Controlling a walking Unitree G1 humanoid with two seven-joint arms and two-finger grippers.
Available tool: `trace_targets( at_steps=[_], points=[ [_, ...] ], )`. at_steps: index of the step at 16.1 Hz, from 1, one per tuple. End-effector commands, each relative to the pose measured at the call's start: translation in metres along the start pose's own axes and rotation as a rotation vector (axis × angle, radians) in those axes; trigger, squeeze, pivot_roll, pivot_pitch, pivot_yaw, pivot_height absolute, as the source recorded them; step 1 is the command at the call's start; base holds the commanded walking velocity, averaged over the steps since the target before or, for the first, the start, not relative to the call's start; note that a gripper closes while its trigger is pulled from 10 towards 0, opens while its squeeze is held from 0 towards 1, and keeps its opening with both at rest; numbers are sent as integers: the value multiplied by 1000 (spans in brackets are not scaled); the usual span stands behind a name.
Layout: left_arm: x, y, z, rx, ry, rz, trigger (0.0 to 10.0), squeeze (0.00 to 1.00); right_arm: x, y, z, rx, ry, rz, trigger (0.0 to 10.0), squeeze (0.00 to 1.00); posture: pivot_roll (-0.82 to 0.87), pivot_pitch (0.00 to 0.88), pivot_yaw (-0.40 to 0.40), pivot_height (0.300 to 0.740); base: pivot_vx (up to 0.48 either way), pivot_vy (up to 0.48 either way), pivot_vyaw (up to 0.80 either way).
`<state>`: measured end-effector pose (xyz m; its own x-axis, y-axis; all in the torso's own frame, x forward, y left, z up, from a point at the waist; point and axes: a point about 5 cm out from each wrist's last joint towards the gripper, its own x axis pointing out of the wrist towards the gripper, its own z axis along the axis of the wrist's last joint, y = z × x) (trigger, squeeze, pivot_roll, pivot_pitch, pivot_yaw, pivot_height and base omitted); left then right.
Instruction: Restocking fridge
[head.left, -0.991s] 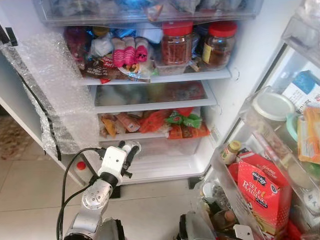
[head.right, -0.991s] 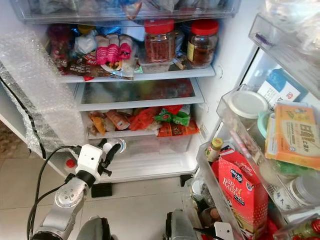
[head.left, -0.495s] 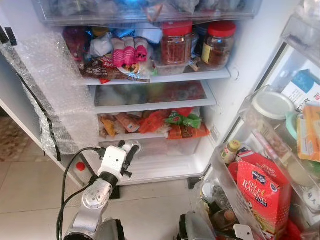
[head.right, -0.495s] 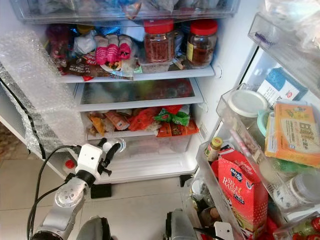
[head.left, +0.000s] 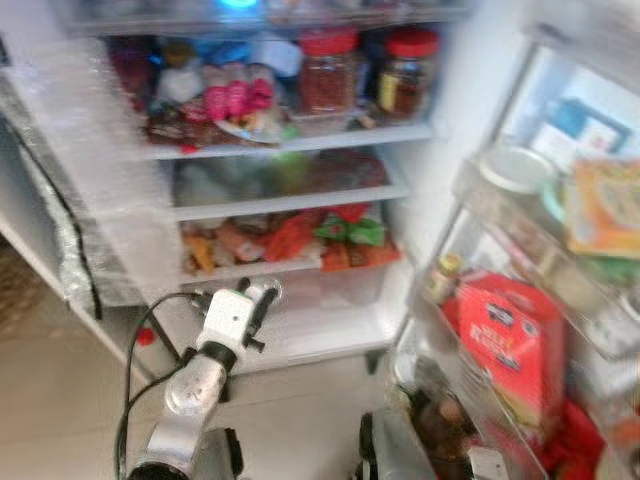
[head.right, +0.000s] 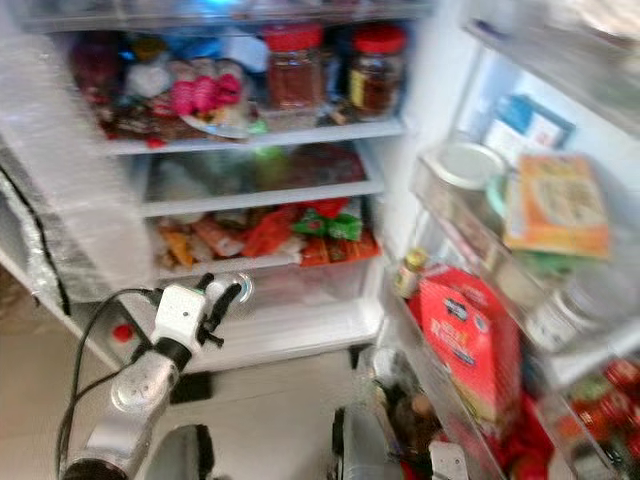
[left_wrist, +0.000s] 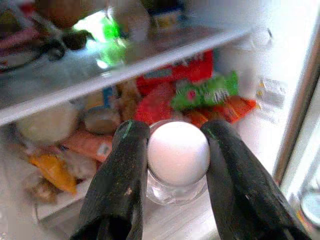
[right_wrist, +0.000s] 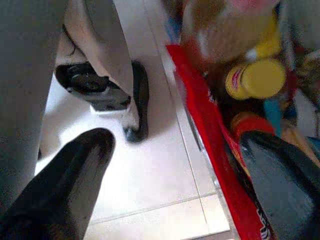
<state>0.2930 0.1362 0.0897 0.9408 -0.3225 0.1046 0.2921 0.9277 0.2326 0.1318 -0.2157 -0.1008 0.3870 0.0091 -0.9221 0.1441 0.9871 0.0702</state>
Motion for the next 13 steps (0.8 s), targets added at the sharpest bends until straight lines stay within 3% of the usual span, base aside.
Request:
trace_targets(
  at_steps=[1, 13],
  points=[
    [0, 2, 4, 27, -22, 11, 10000, 0, 1, 4, 5, -2, -10, 13, 10000, 0, -184, 104, -14, 606, 0, 0, 0],
    [7, 18, 26, 75, -119, 160, 10000, 0, 1, 4, 7, 20, -35, 20, 10000, 0, -185, 115, -23, 606, 0, 0, 0]
  ],
)
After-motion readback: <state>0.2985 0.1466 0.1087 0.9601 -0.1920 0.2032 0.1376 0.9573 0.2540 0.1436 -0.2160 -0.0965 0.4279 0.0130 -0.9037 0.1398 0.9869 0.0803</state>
